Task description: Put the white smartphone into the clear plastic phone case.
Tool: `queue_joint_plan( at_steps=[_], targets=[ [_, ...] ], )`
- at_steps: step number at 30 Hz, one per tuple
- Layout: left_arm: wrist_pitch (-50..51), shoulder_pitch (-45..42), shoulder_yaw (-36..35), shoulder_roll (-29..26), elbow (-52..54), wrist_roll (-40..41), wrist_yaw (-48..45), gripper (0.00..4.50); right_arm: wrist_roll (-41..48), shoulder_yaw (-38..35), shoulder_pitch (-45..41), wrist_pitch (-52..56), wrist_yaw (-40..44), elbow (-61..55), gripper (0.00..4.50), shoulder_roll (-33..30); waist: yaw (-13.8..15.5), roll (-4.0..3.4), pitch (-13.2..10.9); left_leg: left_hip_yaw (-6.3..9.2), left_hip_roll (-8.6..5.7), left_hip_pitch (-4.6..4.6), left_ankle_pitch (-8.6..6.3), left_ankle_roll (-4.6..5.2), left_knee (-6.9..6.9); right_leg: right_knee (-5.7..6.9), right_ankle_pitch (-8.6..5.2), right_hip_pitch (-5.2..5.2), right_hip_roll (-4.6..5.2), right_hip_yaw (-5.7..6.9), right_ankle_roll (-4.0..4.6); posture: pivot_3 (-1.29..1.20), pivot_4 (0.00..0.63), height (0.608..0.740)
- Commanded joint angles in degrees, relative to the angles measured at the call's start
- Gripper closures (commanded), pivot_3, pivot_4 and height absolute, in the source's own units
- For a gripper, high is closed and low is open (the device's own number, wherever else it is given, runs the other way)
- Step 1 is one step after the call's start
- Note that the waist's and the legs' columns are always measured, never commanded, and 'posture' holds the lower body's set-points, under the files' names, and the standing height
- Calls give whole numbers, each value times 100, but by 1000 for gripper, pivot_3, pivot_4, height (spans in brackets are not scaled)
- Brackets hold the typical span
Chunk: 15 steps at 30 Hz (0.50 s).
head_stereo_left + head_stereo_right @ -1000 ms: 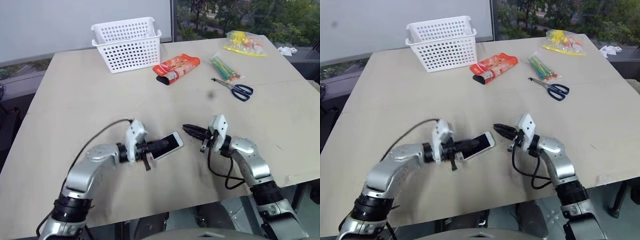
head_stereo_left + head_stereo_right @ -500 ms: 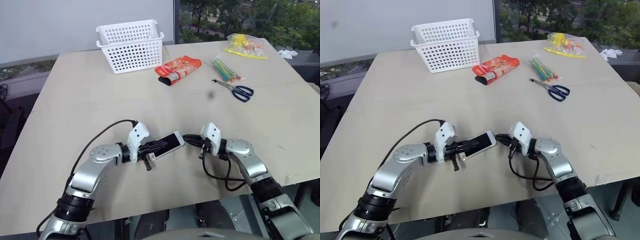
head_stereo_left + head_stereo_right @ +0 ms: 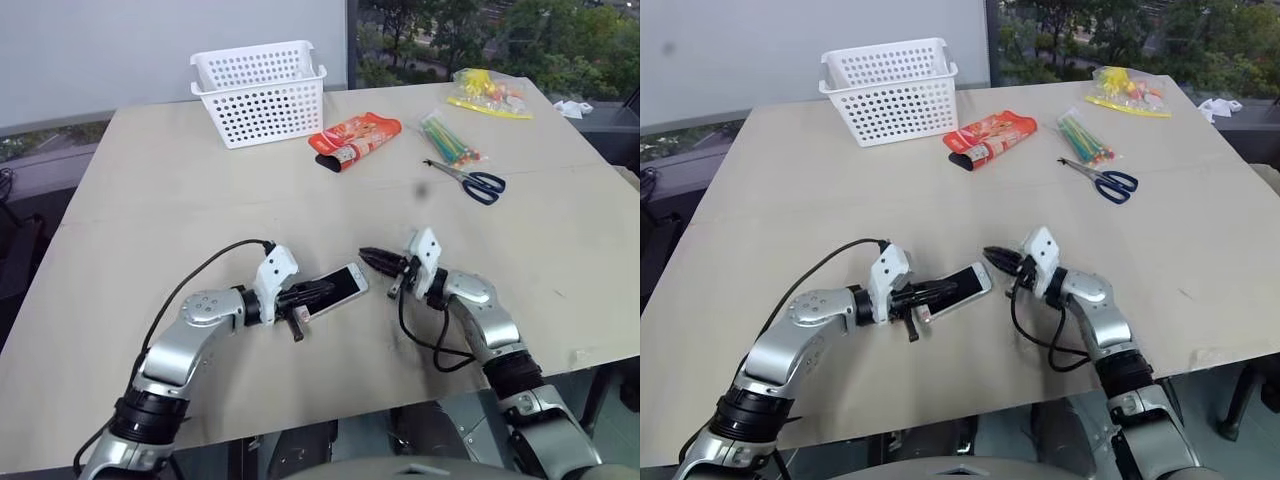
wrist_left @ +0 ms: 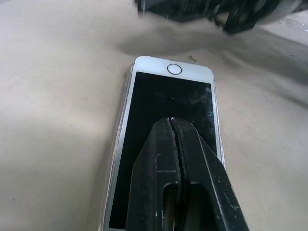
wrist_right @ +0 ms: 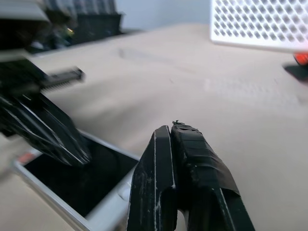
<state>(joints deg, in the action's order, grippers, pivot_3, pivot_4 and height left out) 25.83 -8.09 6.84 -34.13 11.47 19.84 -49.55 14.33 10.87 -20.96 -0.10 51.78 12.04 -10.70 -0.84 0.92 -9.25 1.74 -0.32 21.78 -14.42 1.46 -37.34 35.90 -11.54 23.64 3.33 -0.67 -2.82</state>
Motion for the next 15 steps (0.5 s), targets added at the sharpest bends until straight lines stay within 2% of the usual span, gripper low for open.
queue_joint_plan(
  at_steps=[1,8,15],
  targets=[
    [149,162,153,-30,-245,-182,46,4500,-193,280,94,-69,238,-156,4442,-159,2,0,0,0,0,0,0,0,0,0,0,0,0,1,0,0,150,740],
    [172,164,162,-32,-245,-176,42,4500,-1082,613,-90,-105,-161,432,4442,-454,-3,0,3,-4,0,-5,0,0,-1,1,-10,-1,-1,-2,-18,0,150,740],
    [169,182,177,-20,-224,-178,66,4500,-1218,1008,-11,475,130,348,4442,-648,-2,-5,56,-5,4,-9,0,0,-1,1,0,-3,-6,-5,-1,0,150,740]
  ],
)
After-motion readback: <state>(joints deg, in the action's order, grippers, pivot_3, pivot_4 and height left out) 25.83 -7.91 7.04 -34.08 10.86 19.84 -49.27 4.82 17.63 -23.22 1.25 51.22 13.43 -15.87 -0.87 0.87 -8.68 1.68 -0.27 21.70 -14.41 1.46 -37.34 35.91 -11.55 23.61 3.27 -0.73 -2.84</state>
